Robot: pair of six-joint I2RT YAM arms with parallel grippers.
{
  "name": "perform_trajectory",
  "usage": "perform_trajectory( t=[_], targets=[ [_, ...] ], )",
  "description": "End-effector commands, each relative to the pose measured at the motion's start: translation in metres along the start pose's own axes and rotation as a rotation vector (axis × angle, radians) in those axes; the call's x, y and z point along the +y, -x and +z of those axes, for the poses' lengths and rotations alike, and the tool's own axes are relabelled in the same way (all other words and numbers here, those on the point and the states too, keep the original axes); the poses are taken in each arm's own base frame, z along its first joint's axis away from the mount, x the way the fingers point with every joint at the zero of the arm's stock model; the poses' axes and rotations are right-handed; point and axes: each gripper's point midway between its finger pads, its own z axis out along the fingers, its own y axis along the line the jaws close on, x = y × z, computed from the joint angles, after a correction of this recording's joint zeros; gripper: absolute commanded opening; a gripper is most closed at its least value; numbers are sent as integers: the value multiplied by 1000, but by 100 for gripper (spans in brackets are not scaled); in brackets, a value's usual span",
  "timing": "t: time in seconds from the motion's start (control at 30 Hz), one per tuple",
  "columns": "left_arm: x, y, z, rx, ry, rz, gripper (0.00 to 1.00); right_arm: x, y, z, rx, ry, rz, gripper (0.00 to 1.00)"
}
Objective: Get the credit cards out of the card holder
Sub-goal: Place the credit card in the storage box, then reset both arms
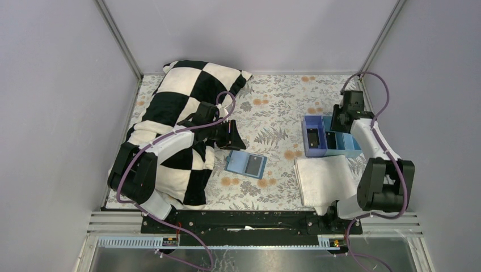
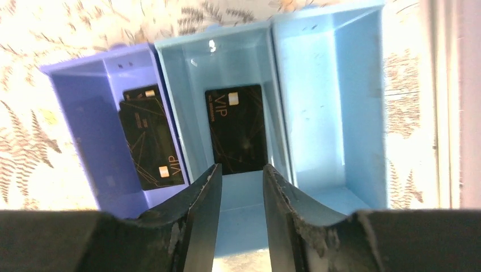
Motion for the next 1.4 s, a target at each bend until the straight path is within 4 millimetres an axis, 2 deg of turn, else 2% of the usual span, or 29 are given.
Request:
perform_trajectory(
  t=[0.0,0.07,0.17,0.27,0.33,0.37,0.43,0.53,0.6,0.73,0.97,1.37],
  targets=[
    [-5,2,1,-10,-26,35,46,-11,58,-57,-218,-45,85,40],
    [-3,1,1,-14,-17,32,46,11,68,-77,-262,80,123,40],
    [0,1,2,-15,-5,21,47,72,66,-104,-286,322,170,42],
    [-3,-1,6,-2,-6,16,48,153,29,-121,-228,470,99,44],
    [-5,-3,9,6,-3,20,48,207,-12,-126,-143,609,110,45],
    [-6,-4,10,9,-2,16,48,228,-31,-127,-104,674,128,45],
    [-3,-3,15,7,4,1,48,258,-65,-127,-46,749,146,45],
    [6,3,30,-9,3,-43,47,286,-101,-118,38,821,179,45],
    [14,4,42,14,11,-76,43,293,-117,-105,84,830,209,45],
    [21,3,52,11,25,-107,41,292,-130,-93,106,816,231,45],
    [37,-7,57,26,65,-135,41,292,-141,-83,135,803,229,44],
    [43,-14,58,44,82,-129,42,291,-149,-72,160,774,219,43]
  ],
)
